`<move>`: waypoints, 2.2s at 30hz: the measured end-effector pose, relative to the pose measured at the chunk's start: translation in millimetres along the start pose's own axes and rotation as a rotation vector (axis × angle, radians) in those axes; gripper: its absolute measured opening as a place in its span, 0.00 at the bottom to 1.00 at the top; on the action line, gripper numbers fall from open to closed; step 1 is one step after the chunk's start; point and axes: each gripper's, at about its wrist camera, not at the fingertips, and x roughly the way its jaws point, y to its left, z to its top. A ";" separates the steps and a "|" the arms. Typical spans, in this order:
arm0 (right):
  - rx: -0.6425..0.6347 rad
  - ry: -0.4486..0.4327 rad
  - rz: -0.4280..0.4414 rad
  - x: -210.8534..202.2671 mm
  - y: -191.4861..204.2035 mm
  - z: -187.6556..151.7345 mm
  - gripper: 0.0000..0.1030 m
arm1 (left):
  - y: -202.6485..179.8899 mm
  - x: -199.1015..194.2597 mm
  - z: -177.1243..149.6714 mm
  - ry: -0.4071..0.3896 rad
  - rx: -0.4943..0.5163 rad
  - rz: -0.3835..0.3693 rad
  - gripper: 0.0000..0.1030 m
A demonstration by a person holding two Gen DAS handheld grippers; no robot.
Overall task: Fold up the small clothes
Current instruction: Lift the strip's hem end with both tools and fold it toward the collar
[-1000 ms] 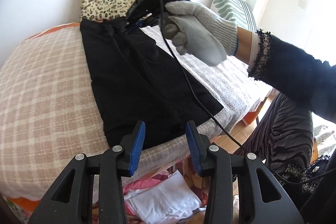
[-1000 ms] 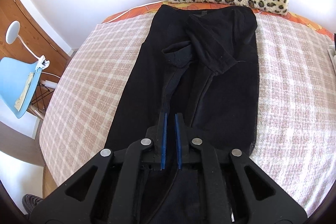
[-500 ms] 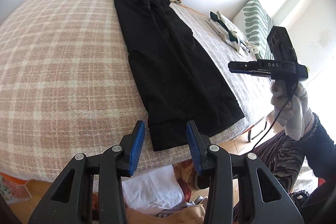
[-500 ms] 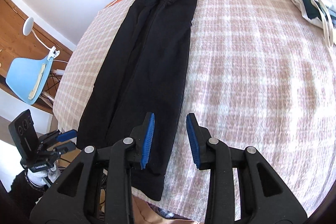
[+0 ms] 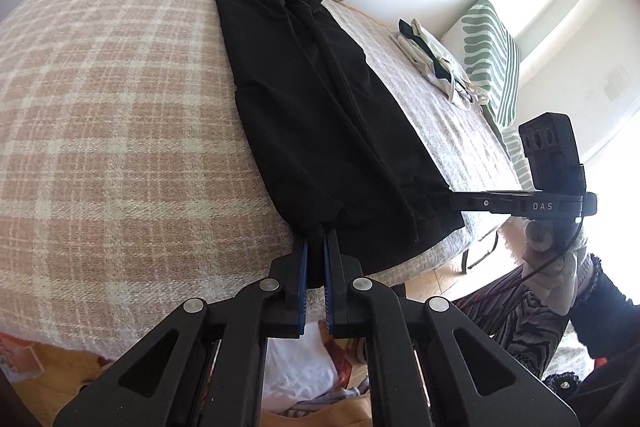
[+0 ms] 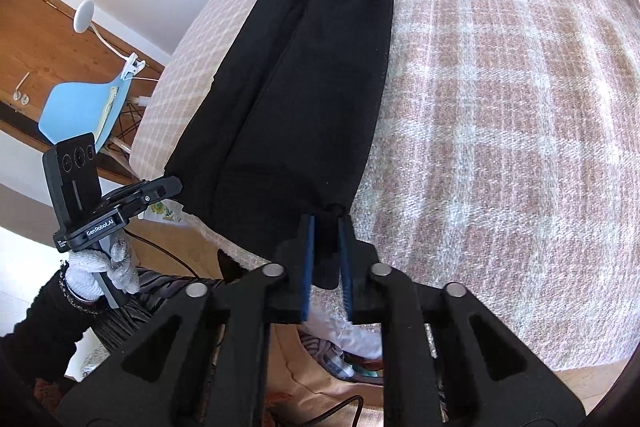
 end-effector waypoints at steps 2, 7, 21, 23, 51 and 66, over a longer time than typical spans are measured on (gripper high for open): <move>-0.020 -0.017 -0.048 0.1 2.7 -1.3 0.05 | -4.1 -3.2 -2.0 -0.011 0.025 0.012 0.04; 0.020 -0.015 -0.002 -2.5 -10.9 -0.9 0.05 | -1.7 -7.3 -5.8 -0.017 0.033 0.005 0.04; -0.021 0.005 -0.026 3.0 -2.7 -7.0 0.06 | 3.8 2.2 -3.1 0.026 -0.007 0.009 0.20; -0.008 -0.001 -0.023 1.0 -5.7 -7.7 0.06 | 2.8 1.9 -3.0 0.021 0.004 0.017 0.18; 0.115 -0.043 0.077 -8.0 -37.6 -12.8 0.06 | -6.3 -4.9 3.7 -0.002 0.066 0.001 0.05; 0.217 -0.077 0.267 -9.1 -38.8 9.0 0.06 | -12.2 -11.6 22.1 -0.016 0.028 -0.069 0.05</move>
